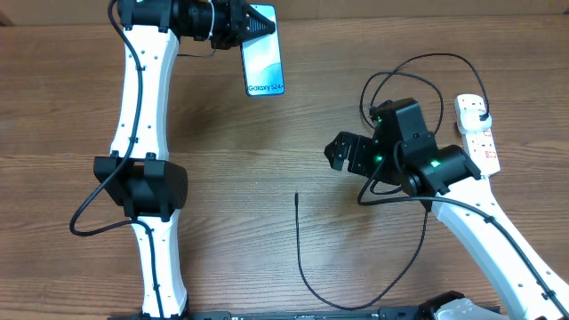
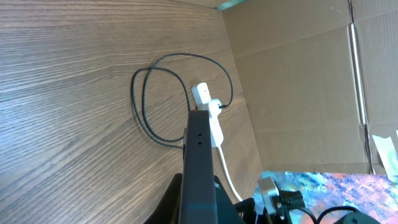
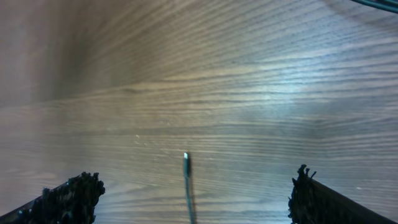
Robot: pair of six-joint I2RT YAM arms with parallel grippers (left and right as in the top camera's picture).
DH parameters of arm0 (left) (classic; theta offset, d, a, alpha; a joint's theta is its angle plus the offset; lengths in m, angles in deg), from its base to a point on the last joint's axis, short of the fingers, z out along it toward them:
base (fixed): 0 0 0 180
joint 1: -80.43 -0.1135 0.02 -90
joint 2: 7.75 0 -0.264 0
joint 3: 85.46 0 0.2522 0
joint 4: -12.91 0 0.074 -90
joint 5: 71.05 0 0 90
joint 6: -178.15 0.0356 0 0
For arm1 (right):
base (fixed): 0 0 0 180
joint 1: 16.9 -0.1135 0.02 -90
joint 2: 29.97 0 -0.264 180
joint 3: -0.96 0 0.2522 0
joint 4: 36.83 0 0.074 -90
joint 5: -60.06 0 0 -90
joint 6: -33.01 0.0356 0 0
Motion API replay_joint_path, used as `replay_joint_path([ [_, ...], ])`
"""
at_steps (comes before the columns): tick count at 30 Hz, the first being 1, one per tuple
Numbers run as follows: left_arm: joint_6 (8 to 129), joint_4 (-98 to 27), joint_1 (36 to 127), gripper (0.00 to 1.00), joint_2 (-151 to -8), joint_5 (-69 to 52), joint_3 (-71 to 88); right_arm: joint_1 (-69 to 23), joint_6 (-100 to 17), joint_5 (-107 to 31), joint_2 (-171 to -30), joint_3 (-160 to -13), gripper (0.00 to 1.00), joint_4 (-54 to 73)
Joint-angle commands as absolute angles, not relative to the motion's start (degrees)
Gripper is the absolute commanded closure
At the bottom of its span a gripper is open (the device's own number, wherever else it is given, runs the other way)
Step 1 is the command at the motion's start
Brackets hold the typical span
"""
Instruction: Plug charger to phone and switch on socket
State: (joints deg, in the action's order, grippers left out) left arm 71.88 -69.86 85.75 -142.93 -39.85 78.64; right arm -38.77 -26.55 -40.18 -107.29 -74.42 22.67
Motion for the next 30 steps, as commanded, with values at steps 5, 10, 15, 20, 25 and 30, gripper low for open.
replay_joint_path([
  [5,72.76,-69.77,85.60,0.96,-143.08,-42.59,78.84,-41.72,-26.62,-35.92,-109.27,-75.12,0.00,23.85],
  [10,72.78,-69.53,85.58,0.96,-143.08,-42.59,78.84,-47.18,-25.33,-32.53,-116.97,-76.26,0.00,24.76],
  [15,72.97,-69.58,85.58,0.96,-143.08,-42.04,78.84,-51.69,-23.93,-29.89,-123.29,-79.30,0.00,26.43],
  [20,72.97,-69.23,85.42,0.96,-143.08,-41.93,78.84,-55.12,-22.09,-29.76,-126.26,-79.73,0.00,26.29],
  [25,72.97,-69.16,85.16,0.96,-143.08,-41.93,78.84,-58.66,-21.17,-28.29,-130.28,-80.69,0.04,26.64],
  [30,72.97,-69.16,85.07,0.96,-143.08,-41.69,78.84,-61.22,-20.15,-26.22,-133.60,-84.52,0.05,28.96],
])
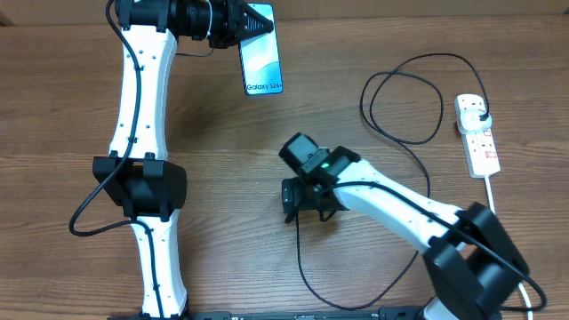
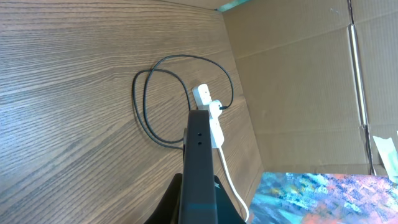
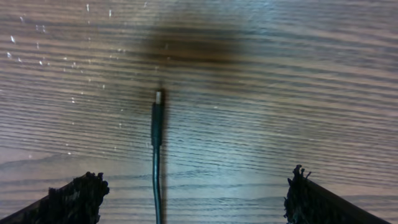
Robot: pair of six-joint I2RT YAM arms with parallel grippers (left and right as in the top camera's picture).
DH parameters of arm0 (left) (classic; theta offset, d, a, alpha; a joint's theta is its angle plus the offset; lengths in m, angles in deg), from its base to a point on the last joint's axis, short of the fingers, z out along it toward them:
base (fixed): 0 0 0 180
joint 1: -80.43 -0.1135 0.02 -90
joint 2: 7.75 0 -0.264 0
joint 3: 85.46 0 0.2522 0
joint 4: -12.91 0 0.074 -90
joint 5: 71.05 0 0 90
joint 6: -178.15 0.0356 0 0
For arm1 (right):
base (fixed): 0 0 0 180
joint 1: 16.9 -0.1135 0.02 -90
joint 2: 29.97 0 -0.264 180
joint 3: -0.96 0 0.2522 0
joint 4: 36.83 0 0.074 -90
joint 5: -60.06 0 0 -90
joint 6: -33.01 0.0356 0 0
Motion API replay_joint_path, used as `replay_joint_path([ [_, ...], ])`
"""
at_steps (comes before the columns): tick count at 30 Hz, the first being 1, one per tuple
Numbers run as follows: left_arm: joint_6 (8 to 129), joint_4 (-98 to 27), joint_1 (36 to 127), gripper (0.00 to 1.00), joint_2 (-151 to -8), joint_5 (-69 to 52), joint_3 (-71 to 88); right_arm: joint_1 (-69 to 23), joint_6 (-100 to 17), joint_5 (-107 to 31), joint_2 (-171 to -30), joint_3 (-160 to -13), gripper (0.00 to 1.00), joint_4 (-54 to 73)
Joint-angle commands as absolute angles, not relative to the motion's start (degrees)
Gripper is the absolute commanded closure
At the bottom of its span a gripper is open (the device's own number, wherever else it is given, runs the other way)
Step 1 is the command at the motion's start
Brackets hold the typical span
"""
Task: Plug charger to phone and switch on socket
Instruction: 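Lower the open right gripper over the black cable's connector end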
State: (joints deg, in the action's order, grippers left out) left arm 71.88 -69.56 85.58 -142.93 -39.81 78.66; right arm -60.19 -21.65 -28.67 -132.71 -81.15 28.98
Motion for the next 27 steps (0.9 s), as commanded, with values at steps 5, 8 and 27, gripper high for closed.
replay_joint_path([
  [5,72.97,-69.18,84.77,0.96,-143.08,-41.71,78.84,-62.26,-15.75,-26.15,-134.80,-85.20,0.10,28.72],
  [8,72.95,-69.18,84.53,0.96,-143.08,-41.71,78.84,-62.26,-14.92,-26.15,-134.89,-85.20,0.14,28.74],
  [27,72.97,-69.47,83.63,0.96,-143.08,-41.73,78.84,-63.10,-13.96,-27.66,-141.08,-85.37,0.20,26.97],
])
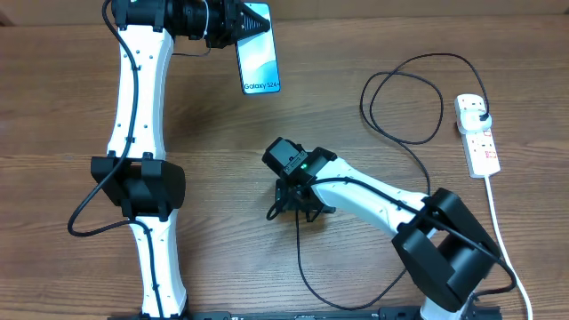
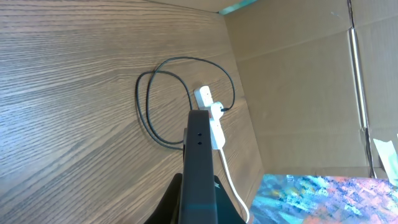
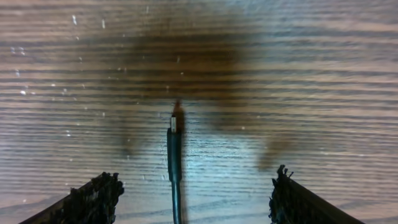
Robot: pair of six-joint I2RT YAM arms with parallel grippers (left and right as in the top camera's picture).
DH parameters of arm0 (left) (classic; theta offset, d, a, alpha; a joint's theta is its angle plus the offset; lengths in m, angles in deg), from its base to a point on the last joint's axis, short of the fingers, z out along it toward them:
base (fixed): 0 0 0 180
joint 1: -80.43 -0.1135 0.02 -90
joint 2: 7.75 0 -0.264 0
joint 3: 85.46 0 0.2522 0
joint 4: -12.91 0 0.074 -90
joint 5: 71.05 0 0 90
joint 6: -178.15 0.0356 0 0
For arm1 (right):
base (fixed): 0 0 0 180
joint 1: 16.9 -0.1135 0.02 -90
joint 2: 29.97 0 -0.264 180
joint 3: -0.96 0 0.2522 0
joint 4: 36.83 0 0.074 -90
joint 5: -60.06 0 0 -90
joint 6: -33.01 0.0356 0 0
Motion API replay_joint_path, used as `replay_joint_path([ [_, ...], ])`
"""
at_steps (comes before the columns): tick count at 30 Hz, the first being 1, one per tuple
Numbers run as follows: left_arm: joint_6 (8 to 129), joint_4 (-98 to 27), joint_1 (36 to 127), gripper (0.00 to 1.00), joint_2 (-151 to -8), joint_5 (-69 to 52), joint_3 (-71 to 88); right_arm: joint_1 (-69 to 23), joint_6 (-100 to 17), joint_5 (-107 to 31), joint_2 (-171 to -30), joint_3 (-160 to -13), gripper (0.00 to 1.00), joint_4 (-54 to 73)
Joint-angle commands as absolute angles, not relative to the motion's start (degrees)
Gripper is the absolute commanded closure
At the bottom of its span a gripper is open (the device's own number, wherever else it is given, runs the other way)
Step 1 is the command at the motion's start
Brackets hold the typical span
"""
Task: Plug charger to phone and switch on socket
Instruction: 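Lower the open right gripper over the black cable's connector end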
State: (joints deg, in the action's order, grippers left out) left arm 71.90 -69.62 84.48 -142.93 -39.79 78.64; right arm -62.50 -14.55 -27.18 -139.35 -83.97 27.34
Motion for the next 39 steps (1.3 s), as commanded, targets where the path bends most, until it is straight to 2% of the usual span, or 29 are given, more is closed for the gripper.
replay_joint_path([
  [1,72.97,-69.56,83.52,0.96,-143.08,-41.73,78.84,-63.14,-13.96,-27.66,-141.19,-85.57,0.21,26.97],
  [26,72.93,-69.42,83.32,0.96,-143.08,-42.19,78.84,-63.64,-13.72,-29.37,-143.68,-85.90,0.50,24.98],
  [29,72.95,-69.62,83.32,0.96,-143.08,-42.17,78.84,-63.49,-13.68,-29.15,-143.68,-85.90,0.57,25.14],
  [37,72.95,-69.60,83.32,0.96,-143.08,-42.15,78.84,-62.94,-13.48,-29.19,-143.68,-85.90,0.63,25.27],
  [39,72.95,-69.60,83.32,0.96,-143.08,-42.17,78.84,-62.94,-13.46,-29.19,-143.68,-85.90,0.69,25.29],
])
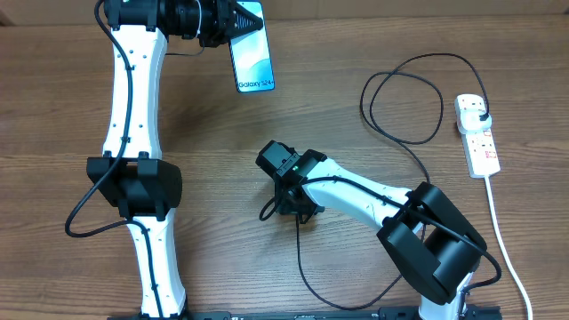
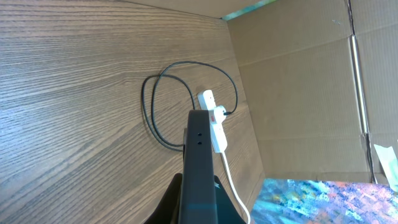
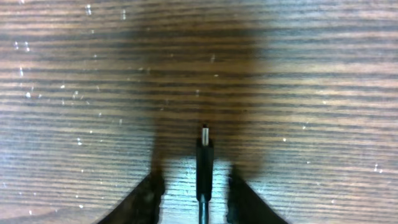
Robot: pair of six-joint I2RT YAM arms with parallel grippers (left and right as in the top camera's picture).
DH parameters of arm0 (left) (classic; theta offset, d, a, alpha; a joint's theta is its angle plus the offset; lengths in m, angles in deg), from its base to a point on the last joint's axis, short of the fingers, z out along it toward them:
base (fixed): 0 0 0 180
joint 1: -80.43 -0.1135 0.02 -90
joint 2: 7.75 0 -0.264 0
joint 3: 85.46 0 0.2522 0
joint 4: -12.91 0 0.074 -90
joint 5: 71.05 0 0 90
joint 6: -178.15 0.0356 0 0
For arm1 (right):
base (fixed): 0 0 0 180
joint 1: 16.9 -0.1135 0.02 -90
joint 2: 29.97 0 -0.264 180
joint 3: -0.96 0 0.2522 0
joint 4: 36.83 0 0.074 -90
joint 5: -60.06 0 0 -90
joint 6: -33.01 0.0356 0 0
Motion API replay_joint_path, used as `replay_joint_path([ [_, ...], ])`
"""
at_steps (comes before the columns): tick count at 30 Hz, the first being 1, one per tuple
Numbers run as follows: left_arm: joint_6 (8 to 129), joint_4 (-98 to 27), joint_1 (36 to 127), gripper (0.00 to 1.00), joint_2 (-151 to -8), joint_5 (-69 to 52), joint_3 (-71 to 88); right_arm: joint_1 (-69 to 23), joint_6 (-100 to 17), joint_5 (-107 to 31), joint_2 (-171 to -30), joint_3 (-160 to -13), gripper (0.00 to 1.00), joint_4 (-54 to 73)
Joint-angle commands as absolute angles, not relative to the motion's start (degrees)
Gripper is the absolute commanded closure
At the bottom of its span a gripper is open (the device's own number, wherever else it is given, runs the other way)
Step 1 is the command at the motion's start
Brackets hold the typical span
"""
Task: Plug charger to phone and switch on socket
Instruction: 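Lower the open right gripper over the black cable's connector end, then close the right gripper on the cable connector and lift it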
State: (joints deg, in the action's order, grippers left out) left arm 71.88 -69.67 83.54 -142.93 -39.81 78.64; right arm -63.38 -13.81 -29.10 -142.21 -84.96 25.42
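Observation:
My left gripper (image 1: 229, 21) is shut on the top end of a blue Galaxy phone (image 1: 251, 55), held above the table's far edge. The left wrist view shows that phone edge-on (image 2: 199, 162). At the table's middle, my right gripper (image 1: 290, 203) stands low over the free end of the black charger cable. In the right wrist view, the charger plug (image 3: 204, 152) lies on the wood between the fingers (image 3: 148, 198), with a gap on each side. The cable (image 1: 404, 98) loops back to a white power strip (image 1: 476, 135) at the right.
A cardboard wall (image 2: 298, 81) stands behind the power strip (image 2: 212, 121). The strip's white lead (image 1: 511, 258) runs down the right edge. Slack black cable (image 1: 307, 276) curves along the table's front. The left arm's column (image 1: 133, 178) occupies the left side.
My right gripper's fingers, wide apart around the plug before, now stand close on either side of it. My left gripper has shifted the phone slightly to the left.
My right gripper was open near the cable loop at the right while my left held the phone. It then hung open over the cable's free end, then lower, and now its fingers flank the plug closely. The phone has drifted left.

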Motion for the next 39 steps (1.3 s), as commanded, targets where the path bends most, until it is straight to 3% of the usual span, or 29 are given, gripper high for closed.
replay_joint_path([
  [1,72.95,-69.60,83.32,0.96,-143.08,-42.15,78.84,-62.94,-13.46,-29.21,-143.68,-85.90,0.69,25.29],
  [14,72.97,-69.56,83.28,0.96,-143.08,-42.13,78.84,-62.40,-13.48,-29.74,-143.68,-85.92,0.78,25.49],
  [15,72.97,-69.56,83.28,0.96,-143.08,-42.13,78.84,-62.18,-13.48,-29.98,-143.68,-85.92,0.84,25.51],
  [21,72.95,-69.53,82.98,0.96,-143.08,-42.15,78.84,-60.89,-13.50,-31.14,-143.68,-85.92,0.92,26.27],
  [34,72.95,-69.51,82.45,0.96,-143.08,-42.15,78.84,-59.64,-13.92,-33.21,-143.66,-87.86,0.96,28.94],
  [39,72.91,-69.10,81.53,0.96,-143.08,-42.32,78.84,-57.94,-16.63,-40.62,-142.96,-90.07,0.96,29.11],
])
